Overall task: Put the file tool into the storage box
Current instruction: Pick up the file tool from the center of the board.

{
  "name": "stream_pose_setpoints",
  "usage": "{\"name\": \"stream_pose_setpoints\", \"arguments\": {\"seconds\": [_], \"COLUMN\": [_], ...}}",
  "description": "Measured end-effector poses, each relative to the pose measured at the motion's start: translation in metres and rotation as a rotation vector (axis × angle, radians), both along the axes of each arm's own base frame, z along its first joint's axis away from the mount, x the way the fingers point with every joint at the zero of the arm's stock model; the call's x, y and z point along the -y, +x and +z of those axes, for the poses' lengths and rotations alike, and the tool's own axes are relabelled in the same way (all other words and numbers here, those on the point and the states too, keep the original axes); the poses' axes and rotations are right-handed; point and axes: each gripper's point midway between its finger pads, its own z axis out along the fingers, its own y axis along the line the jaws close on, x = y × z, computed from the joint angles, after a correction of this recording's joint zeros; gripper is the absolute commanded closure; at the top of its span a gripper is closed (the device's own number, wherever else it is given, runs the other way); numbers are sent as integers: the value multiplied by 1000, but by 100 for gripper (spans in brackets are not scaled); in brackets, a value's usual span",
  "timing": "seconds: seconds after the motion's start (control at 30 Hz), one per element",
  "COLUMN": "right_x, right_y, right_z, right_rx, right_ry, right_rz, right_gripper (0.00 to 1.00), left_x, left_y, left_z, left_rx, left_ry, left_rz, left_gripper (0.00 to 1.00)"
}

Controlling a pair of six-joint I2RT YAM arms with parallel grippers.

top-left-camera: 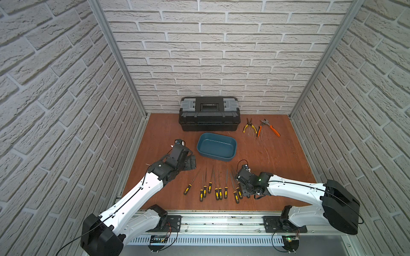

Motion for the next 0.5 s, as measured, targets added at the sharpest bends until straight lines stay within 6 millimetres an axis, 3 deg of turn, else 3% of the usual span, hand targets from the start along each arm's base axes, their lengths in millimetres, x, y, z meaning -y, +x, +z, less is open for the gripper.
{"name": "stream_pose_setpoints", "arguments": {"seconds": [0.5], "right_x": [11], "right_y": [-12], "right_z": [4], "right_rx": [25], "right_ry": [38], "right_rz": [-7], "right_gripper": [55], "left_x": [-3], "left_y": [-5], "left_z": [-2], "left_rx": [-17], "left_ry": [16], "left_rz": [-12], "left_gripper": [2]}}
